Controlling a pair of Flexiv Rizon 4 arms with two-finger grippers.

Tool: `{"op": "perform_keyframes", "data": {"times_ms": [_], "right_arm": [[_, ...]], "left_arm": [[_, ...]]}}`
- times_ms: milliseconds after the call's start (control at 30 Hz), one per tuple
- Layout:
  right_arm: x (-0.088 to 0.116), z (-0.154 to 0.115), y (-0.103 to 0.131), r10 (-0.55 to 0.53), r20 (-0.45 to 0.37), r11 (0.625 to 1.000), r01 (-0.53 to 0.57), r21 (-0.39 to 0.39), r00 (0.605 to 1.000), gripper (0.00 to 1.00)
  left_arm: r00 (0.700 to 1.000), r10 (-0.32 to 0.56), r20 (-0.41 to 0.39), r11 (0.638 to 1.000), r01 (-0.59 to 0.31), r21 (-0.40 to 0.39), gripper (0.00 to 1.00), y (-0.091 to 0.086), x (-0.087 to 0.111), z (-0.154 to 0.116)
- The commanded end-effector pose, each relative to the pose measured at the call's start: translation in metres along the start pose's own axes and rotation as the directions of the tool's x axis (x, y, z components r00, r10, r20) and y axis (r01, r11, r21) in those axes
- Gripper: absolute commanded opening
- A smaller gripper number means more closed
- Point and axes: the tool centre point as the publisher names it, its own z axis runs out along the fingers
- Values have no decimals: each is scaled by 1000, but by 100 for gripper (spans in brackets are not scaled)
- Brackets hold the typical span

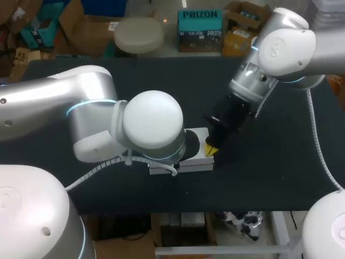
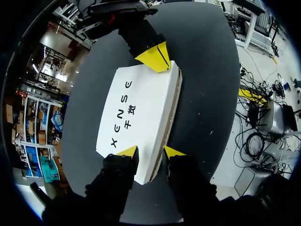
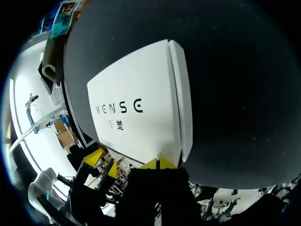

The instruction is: Assemble the packaging by folding the flat box into shape, placing the metal phone stand inside, and closing the box properly

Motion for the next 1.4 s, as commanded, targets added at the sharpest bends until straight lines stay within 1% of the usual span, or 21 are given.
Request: {"op": "perform_keyframes", "data": {"times_ms": [33,67,100,133,167,233,300,367,400,567,700,867,1167,1400], "right_arm": [[1,3,3,1,3,1000,-1,4,1000,0],[1,4,3,1,3,1000,-1,5,1000,0],[2,4,3,1,4,1000,-1,5,1000,0],[2,4,3,1,5,1000,-1,6,1000,0],[2,4,3,0,5,1000,0,6,1000,0],[2,4,3,-1,5,1000,1,5,1000,0],[3,5,3,-1,4,1000,1,5,1000,0],[2,5,3,0,4,1000,0,6,1000,0],[2,5,3,0,3,1000,0,7,1000,0],[2,6,4,2,4,1000,-2,7,1000,0],[2,6,3,4,6,1000,-4,5,1000,0],[1,6,4,7,6,1000,-7,5,1000,0],[1,8,5,8,7,1000,-8,8,1000,0],[-3,11,7,16,6,1000,-16,9,1000,0]], "left_arm": [[999,-4,-33,998,6,69,33,18,-9,-20],[999,-14,-53,997,18,79,30,20,-12,-21],[998,-19,-67,996,25,89,20,21,-15,-22],[996,-36,-78,995,42,88,7,22,-17,-22],[995,-46,-94,994,55,91,0,23,-20,-22],[991,-64,-119,993,75,87,0,25,-23,-20],[984,-82,-161,991,97,89,0,26,-27,-15],[976,-103,-192,990,118,71,0,27,-29,-8],[975,-96,-201,990,114,79,0,28,-29,-6],[960,-133,-246,987,151,56,0,31,-31,11],[950,-141,-279,984,165,62,0,33,-28,19],[944,-135,-300,985,161,66,0,32,-23,23],[943,-122,-311,987,149,64,0,28,-14,25],[942,-133,-307,988,152,40,0,28,-11,30]]}}
